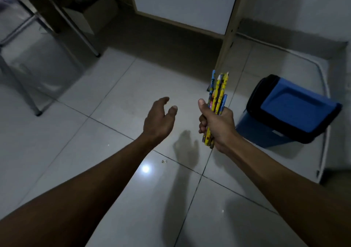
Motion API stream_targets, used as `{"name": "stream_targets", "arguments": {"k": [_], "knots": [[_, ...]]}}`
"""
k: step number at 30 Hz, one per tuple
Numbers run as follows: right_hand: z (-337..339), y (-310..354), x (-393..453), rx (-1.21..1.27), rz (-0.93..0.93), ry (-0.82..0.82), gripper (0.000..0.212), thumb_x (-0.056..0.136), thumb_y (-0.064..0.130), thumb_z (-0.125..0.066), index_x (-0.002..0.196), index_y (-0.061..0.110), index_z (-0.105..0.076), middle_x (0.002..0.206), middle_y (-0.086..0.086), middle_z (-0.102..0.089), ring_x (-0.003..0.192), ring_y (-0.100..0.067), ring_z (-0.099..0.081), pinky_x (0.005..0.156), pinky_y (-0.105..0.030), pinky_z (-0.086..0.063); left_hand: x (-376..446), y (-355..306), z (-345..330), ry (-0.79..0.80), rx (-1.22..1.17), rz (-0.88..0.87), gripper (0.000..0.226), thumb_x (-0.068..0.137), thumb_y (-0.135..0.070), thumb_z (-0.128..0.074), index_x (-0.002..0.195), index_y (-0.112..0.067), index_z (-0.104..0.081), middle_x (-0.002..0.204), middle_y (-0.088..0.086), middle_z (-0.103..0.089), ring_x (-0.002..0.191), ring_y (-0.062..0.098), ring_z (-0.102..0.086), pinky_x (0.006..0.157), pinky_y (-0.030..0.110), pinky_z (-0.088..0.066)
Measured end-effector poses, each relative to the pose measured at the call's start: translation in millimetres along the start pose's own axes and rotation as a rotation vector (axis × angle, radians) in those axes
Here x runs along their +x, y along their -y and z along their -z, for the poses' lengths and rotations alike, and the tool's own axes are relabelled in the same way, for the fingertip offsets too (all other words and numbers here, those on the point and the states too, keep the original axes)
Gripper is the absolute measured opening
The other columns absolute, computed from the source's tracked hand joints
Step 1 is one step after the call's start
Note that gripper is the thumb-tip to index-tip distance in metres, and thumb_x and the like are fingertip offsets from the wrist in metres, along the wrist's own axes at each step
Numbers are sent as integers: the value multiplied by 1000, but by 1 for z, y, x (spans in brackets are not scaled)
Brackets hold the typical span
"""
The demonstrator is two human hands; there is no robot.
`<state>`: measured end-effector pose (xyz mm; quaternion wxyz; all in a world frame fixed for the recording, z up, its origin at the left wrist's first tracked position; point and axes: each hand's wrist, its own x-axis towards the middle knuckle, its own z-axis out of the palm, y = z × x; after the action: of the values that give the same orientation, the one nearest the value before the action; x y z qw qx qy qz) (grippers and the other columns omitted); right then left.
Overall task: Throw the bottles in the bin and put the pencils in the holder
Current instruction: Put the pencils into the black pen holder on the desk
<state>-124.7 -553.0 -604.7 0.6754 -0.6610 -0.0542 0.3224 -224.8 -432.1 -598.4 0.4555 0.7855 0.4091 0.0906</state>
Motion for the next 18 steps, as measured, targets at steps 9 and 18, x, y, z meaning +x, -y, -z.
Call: {"name": "stream_targets", "arguments": {"k": [9, 18], "knots": [[-10, 232, -106, -91, 59, -10, 36, 87, 37, -69, 75, 4, -60, 55, -3, -52, 48, -15, -51, 49, -33, -47, -84, -198, 134, -76, 193, -252, 47, 95, -31, -50, 138, -13, -43, 144, 8, -47, 128, 23, -47, 104, 43, -41], [-31, 450, -187, -77, 93, -21, 33, 87, 37, -69, 65, 15, -55, 55, -6, -51, 46, -15, -51, 43, -29, -44, -133, -391, 258, -142, 242, -409, 48, 94, -33, -51, 136, -13, -43, 142, 7, -48, 127, 20, -45, 97, 29, -37]]}}
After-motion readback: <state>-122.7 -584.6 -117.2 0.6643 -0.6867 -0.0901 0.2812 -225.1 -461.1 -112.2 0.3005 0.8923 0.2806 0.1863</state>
